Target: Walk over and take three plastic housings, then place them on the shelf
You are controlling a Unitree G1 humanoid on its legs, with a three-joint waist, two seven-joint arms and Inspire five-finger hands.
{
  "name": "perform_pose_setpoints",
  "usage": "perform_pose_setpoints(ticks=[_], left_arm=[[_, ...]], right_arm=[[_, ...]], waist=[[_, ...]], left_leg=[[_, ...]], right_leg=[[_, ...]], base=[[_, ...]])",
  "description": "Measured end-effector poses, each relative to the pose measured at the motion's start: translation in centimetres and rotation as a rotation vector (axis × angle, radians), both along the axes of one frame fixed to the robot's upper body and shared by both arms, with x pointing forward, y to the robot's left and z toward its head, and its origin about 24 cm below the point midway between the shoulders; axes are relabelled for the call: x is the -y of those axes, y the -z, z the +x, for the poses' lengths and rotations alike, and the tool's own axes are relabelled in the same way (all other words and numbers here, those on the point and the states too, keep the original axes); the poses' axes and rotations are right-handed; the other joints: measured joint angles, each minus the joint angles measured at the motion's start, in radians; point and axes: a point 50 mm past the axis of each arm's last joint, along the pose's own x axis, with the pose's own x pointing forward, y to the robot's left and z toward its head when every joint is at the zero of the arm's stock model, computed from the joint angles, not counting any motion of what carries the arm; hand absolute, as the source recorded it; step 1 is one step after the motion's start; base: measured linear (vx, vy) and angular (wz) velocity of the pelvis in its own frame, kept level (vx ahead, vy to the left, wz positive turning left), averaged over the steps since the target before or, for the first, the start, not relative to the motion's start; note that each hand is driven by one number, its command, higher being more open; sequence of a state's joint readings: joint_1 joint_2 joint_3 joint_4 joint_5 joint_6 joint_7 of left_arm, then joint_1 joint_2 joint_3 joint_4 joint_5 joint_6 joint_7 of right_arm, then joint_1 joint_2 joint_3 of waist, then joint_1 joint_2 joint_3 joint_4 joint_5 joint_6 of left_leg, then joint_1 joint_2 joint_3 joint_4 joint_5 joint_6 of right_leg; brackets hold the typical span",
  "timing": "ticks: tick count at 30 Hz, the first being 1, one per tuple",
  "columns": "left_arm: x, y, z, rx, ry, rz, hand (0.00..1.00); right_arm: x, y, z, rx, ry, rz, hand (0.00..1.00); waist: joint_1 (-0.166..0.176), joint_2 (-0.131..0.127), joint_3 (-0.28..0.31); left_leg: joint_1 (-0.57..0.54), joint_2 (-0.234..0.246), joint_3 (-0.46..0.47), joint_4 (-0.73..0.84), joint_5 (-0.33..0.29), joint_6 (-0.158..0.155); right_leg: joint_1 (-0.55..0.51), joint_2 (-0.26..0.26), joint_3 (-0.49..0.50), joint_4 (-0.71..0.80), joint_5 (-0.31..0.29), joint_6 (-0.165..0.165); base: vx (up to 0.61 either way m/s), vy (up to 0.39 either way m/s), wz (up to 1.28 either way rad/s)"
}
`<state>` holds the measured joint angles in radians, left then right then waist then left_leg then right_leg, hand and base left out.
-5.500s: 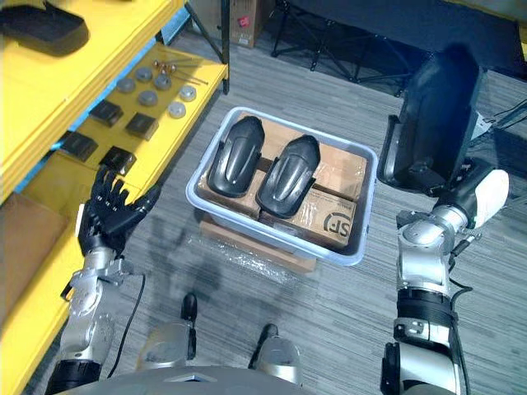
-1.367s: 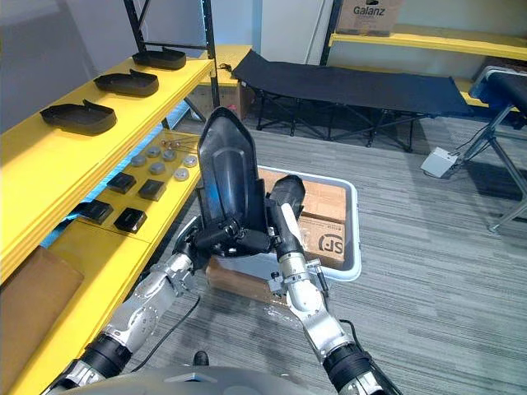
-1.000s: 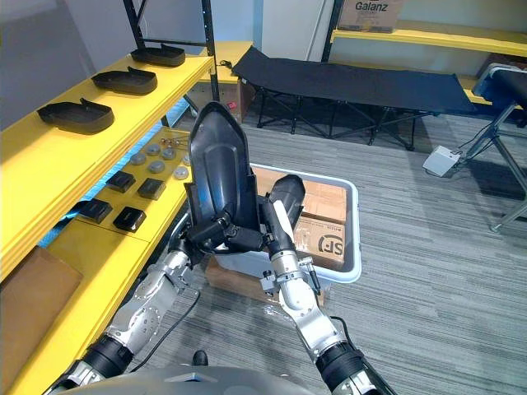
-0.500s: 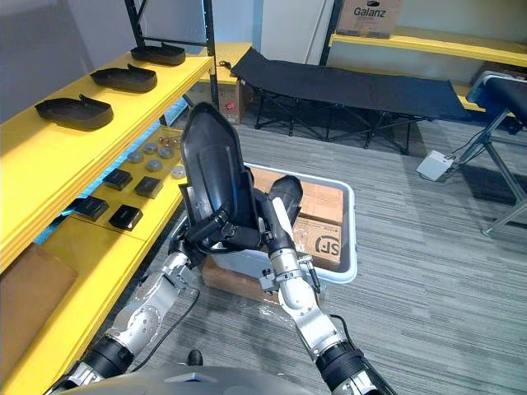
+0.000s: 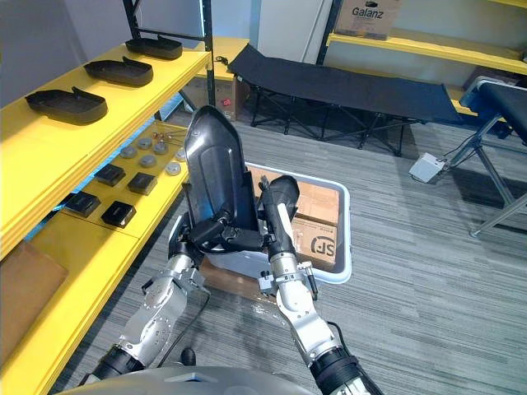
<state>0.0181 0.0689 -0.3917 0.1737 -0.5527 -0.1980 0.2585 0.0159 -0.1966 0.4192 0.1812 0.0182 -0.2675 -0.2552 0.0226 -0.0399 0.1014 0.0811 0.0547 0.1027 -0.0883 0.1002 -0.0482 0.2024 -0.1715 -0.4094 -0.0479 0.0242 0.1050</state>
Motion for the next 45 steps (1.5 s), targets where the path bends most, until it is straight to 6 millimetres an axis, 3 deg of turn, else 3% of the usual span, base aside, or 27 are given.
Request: perform_pose_setpoints(ticks=[5, 12, 24, 30, 32, 35, 41, 45], left_arm=[[-2.8, -0.5, 0.4, -0.011, -0.327, -0.016, 0.0], [-7.2, -2.6, -0.3, 0.095, -0.709, -0.092, 0.0], [-7.3, -2.8, -0.5, 0.102, -0.768, -0.05, 0.0], [-8.9, -4.7, -1.3, 0.23, -0.838, 0.144, 0.0], [-9.8, -5.8, -2.6, 0.289, -0.883, 0.192, 0.0], [-11.0, -6.5, -4.1, 0.324, -0.934, 0.239, 0.0], [-12.4, -8.9, -6.7, 0.434, -1.019, 0.405, 0.0], [-14.0, -10.1, -8.9, 0.472, -1.083, 0.484, 0.0]], right_arm=[[-1.7, 1.0, -1.5, -0.076, -0.103, 0.091, 1.0], [-1.3, 2.5, -3.2, -0.156, -0.175, 0.078, 1.0], [-0.2, 2.9, -3.4, -0.18, -0.136, 0.1, 1.0], [3.5, 3.3, -3.5, -0.199, 0.066, 0.183, 1.0], [5.1, 3.1, -3.6, -0.176, 0.134, 0.199, 1.0], [6.0, 2.8, -3.4, -0.167, 0.15, 0.296, 1.0], [5.4, 2.4, -2.9, -0.152, 0.068, 0.387, 1.0], [3.3, 1.3, -1.5, -0.113, -0.075, 0.408, 1.0]], waist=[[-0.001, -0.002, 0.0], [0.004, -0.01, -0.002], [-0.017, -0.012, -0.004], [-0.028, -0.011, -0.004], [-0.028, -0.008, -0.004], [-0.026, 0.0, -0.004], [0.007, 0.01, -0.005], [0.061, 0.024, -0.01]], left_leg=[[0.002, 0.006, -0.002, 0.0, -0.001, -0.003], [-0.001, 0.006, -0.005, 0.0, 0.0, -0.004], [-0.004, 0.008, 0.008, -0.001, 0.002, -0.003], [-0.005, 0.008, 0.016, -0.001, 0.0, -0.006], [-0.004, 0.01, 0.025, 0.0, -0.003, -0.008], [-0.005, 0.01, 0.024, 0.0, -0.005, -0.008], [-0.038, 0.004, -0.043, 0.003, -0.001, -0.009], [-0.041, -0.014, -0.109, 0.003, -0.001, -0.012]], right_leg=[[-0.013, 0.0, -0.008, 0.033, -0.024, -0.008], [-0.013, -0.001, -0.014, 0.033, -0.027, -0.012], [-0.025, 0.0, -0.001, 0.032, -0.026, -0.011], [-0.029, -0.001, 0.005, 0.031, -0.024, -0.008], [-0.034, 0.0, 0.013, 0.029, -0.024, -0.007], [-0.034, 0.0, 0.013, 0.029, -0.022, -0.005], [-0.022, 0.002, -0.049, 0.025, -0.026, -0.003], [0.011, -0.002, -0.114, 0.024, -0.043, 0.007]], base=[[-0.02, -0.007, 0.04], [-0.01, -0.001, 0.02], [0.0, -0.001, -0.03], [0.01, -0.004, -0.04], [0.02, -0.007, -0.11], [0.02, -0.007, -0.02], [0.02, -0.019, 0.3], [0.0, -0.021, 0.47]])
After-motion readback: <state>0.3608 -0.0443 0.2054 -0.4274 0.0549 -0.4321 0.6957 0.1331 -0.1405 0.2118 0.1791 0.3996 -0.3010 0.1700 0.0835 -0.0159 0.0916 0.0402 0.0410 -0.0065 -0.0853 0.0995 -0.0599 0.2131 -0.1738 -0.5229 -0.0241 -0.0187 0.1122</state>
